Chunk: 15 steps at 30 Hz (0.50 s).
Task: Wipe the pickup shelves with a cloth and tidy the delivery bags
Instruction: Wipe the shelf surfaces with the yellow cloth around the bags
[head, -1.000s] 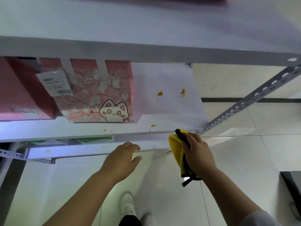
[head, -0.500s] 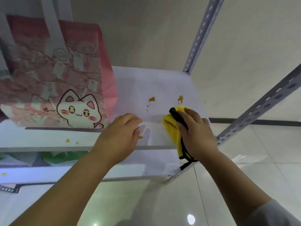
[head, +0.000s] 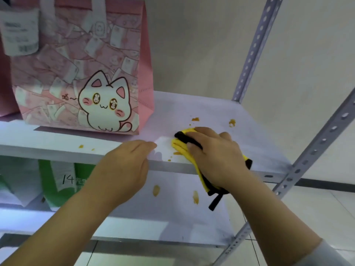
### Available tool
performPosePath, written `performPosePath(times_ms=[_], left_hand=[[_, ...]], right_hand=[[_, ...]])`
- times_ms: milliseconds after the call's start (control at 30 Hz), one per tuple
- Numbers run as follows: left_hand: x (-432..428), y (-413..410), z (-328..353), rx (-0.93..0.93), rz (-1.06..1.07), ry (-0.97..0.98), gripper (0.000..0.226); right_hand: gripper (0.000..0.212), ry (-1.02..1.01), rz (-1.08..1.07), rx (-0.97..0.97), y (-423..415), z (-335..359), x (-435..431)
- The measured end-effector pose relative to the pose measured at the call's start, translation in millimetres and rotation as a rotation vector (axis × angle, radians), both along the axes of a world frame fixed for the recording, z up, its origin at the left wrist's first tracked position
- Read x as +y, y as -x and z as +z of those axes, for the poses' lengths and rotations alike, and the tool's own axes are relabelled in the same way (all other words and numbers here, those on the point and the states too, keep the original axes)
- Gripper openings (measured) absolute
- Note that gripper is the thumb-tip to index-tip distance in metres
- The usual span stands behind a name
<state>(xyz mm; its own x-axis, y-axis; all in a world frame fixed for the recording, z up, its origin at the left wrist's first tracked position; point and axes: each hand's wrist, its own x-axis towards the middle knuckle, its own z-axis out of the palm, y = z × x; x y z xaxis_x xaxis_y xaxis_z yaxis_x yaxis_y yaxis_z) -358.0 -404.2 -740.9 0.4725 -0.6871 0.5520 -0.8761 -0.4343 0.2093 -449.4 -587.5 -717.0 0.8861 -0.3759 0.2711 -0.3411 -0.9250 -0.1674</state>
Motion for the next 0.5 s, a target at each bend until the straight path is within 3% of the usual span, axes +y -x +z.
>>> performPosePath(times_ms=[133, 267, 500], left_hand=[[9.2, 2.1, -3.9, 0.034, 0.021, 0.001, 0.041], [5.3, -2.7, -6.5, 0.125, 0.076, 0.054, 0.014], [7.3, -2.5, -12.7, 0.179, 0.045, 0.116, 0.026]], right_hand=[[0.038, 0.007, 0.152, 0.013, -15.7, -0.3, 20.6], [0.037, 0.017, 0.232, 0.005, -10.3, -3.5, 14.5], [0.037, 0.085, 0.3, 0.002, 13.9, -6.7, 12.4]])
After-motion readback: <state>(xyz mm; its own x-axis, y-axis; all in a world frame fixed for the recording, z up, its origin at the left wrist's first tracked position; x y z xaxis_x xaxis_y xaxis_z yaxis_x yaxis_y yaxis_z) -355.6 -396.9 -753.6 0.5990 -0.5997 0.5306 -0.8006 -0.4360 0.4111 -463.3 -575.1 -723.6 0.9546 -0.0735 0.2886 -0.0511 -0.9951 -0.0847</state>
